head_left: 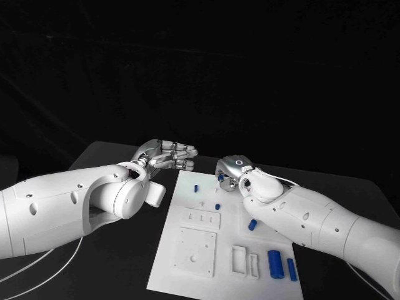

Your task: Assemble the parts on the task board

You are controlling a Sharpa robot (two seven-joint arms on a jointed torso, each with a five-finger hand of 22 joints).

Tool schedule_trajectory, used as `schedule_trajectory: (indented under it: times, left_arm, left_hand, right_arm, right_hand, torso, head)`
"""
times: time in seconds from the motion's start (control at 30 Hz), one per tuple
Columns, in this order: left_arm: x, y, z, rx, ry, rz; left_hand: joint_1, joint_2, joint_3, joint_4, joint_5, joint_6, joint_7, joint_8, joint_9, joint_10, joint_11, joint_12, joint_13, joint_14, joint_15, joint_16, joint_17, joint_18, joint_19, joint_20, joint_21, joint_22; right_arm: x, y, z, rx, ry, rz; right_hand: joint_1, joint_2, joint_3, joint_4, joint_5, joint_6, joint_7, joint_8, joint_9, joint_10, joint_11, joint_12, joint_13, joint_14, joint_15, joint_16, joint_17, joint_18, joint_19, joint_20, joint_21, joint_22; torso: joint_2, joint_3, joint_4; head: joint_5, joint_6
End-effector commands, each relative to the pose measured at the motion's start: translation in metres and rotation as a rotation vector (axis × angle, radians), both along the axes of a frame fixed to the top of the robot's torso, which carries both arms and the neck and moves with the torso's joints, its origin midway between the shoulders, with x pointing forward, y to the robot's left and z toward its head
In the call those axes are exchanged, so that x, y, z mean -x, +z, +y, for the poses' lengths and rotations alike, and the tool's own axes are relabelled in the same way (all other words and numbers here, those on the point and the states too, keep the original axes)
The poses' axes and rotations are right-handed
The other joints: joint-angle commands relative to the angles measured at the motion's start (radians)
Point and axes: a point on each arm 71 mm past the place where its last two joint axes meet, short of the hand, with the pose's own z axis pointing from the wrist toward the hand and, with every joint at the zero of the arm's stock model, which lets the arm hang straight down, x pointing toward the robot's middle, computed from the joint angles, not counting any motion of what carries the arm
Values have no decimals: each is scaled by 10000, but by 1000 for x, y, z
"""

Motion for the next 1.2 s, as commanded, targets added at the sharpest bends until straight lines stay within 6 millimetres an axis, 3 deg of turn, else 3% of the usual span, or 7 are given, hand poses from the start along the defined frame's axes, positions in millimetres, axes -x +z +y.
schedule_trajectory:
  times: [0.03, 1.0, 1.1, 1.2]
  left_arm:
    - [1, 3, -4, 20, -222, -100]
    - [0, 4, -1, -4, -159, -138]
    - [0, 4, -2, -6, -160, -134]
    - [0, 4, -2, -6, -165, -131]
  left_hand:
    - [-80, -59, -44, -19, -49, -10, 29, 11, 14, -63, 18, 0, 8, -74, 12, -58, 6, -69, -79, -14, 50, -15]
    - [-69, -74, -29, -17, -51, -2, 28, 13, 14, -85, 23, -1, 8, -79, 14, -56, 6, -66, -79, -11, 67, -51]
    - [-69, -74, -29, -17, -51, -2, 28, 13, 14, -85, 23, -1, 8, -79, 14, -56, 6, -66, -79, -11, 67, -51]
    - [-69, -74, -29, -17, -51, -2, 28, 13, 14, -85, 23, -1, 8, -79, 14, -56, 6, -66, -79, -11, 67, -51]
  right_arm:
    - [0, -5, 0, 258, -55, 115]
    - [4, -8, 1, 330, 91, 295]
    - [3, -9, -2, 210, 10, 291]
    - [2, -9, -3, 59, -29, 267]
  right_hand:
    - [73, 38, 68, 14, 14, 60, 9, 63, 7, 296, -257, 45, 6, 6, -74, -4, -15, 76, 100, -16, -27, 8]
    - [24, 23, 93, 1, 63, 61, 12, 61, 5, 283, -253, 45, 7, 3, -70, -9, -35, 80, 174, -12, -256, 163]
    - [1, -69, 115, 28, 134, -309, 122, 52, -15, -128, -121, 45, 2, 7, 51, -51, -64, 79, 148, 79, -486, 106]
    - [-81, -321, 43, 67, 234, -832, 263, 46, -29, -767, 71, 48, -8, 19, 194, -85, -94, 131, 152, 201, -715, 15]
  torso:
    - [4, -10, -5]
    - [31, -19, -17]
    - [26, -24, -21]
    - [27, -30, -14]
  head:
    - [20, -5]
    - [26, -21]
    - [18, -14]
    - [23, -19]
